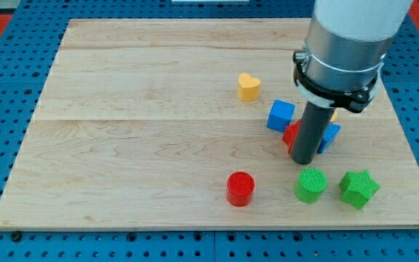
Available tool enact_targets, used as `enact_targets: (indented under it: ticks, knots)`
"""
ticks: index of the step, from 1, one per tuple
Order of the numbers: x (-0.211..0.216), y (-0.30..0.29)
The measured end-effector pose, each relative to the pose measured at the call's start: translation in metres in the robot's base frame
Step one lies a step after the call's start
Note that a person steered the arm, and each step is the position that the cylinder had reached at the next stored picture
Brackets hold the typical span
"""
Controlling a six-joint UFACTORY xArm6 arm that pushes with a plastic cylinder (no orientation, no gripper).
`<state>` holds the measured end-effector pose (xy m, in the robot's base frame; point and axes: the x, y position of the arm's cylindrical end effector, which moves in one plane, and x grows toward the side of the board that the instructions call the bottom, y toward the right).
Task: Push the green circle diagonally below to the red circle
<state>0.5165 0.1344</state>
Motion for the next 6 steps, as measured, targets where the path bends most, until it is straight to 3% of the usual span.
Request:
enact_targets:
  ticks: [4, 5, 6]
  knots:
    - [0.000, 0.060]
    - [-0.059, 0.055]
    - [-0.088, 0.058]
